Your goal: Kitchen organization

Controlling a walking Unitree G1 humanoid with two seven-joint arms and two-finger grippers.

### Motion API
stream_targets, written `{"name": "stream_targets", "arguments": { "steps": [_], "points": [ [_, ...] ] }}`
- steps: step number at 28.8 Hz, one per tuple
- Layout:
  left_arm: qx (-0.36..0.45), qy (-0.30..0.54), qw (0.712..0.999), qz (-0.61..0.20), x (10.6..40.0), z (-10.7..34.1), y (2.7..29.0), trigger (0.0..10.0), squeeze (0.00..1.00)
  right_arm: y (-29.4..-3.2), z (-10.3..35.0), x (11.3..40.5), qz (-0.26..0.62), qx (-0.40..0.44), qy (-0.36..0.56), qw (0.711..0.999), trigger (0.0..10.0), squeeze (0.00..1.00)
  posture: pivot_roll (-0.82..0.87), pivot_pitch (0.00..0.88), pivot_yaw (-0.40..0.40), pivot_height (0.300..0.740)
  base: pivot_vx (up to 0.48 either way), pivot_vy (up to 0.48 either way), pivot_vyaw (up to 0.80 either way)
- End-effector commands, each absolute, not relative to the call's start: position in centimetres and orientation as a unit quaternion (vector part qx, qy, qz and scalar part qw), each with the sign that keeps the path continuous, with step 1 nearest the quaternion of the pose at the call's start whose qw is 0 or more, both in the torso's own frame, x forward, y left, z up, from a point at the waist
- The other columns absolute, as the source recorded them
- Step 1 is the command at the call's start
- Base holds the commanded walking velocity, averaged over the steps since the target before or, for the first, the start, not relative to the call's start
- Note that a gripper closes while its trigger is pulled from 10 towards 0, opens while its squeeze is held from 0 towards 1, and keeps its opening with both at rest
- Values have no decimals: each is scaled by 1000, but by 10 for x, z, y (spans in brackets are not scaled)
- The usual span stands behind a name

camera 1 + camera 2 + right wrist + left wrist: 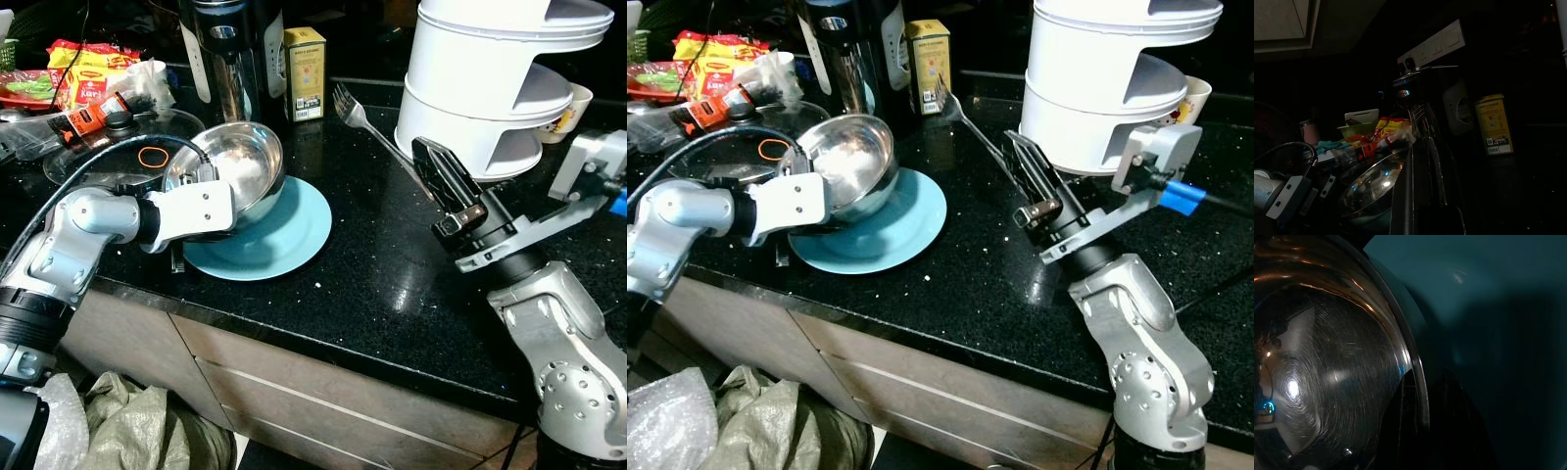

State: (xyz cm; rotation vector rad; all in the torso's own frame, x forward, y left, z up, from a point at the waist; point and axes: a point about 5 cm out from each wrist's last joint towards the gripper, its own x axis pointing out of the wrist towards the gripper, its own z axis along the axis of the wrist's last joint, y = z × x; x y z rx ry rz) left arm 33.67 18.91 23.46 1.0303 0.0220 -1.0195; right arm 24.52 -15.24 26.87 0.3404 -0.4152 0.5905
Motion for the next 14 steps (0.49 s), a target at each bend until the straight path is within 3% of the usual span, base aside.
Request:
{"name": "stream_targets", "arguments": {
  "steps": [1,10,14],
  "points": [
    [466,6,748,-472,336,232,186,0,0,-151,272,242,294,167,-207,918,10000,0,-34,0,47,740,0,0,0],
    [360,-156,819,-419,335,288,165,0,0,-162,271,250,240,170,-213,932,10000,0,-22,0,46,740,0,0,0],
    [227,-232,855,-404,323,297,141,0,0,-171,268,254,198,160,-211,944,10000,0,-24,0,48,740,0,0,0]
  ]
}}
